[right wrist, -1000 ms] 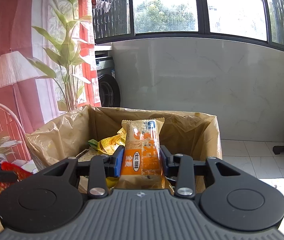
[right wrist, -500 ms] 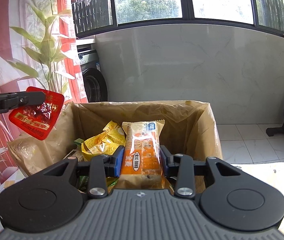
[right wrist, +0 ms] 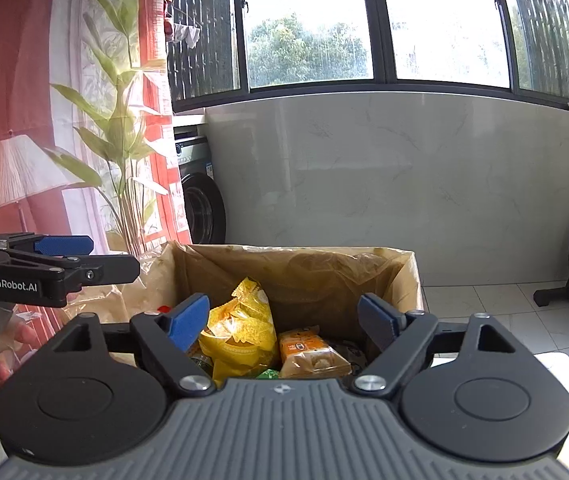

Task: Organize snacks
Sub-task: 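Open both tools over the box to drop the bar and candy pack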

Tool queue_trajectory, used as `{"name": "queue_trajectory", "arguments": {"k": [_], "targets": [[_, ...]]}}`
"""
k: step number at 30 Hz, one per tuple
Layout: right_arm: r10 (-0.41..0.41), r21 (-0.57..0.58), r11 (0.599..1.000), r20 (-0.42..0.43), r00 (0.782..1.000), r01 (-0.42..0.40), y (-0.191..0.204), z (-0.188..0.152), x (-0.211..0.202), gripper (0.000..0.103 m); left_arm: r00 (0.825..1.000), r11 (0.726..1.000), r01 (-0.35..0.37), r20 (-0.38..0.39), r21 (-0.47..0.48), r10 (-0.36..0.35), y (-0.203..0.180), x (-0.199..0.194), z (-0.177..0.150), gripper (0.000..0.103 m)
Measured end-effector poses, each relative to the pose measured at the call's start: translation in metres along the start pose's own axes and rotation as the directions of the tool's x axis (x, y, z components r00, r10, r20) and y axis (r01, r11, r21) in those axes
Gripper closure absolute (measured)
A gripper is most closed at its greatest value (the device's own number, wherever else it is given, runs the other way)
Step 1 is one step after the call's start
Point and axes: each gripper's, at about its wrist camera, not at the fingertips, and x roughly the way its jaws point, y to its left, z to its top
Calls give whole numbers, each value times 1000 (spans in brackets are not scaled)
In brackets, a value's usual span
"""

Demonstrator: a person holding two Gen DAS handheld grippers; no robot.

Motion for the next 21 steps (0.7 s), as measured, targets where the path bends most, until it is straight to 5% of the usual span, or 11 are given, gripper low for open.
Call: {"name": "queue_trajectory", "arguments": {"k": [4,14,21], "targets": [[2,1,1000,37,999,-2,12,-3,-18,0,1000,1000,-5,0,-8,5,-3,-19,-8,0],[75,-20,997,136,988,-73,25,-46,-53,0,998,997,-55,-47,-62,52,2,-54,-59,0],[73,30,997,76,994,-75,24,-85,-53,0,992,997,-45,-117,-65,37,-13,-51,-111,0]]}}
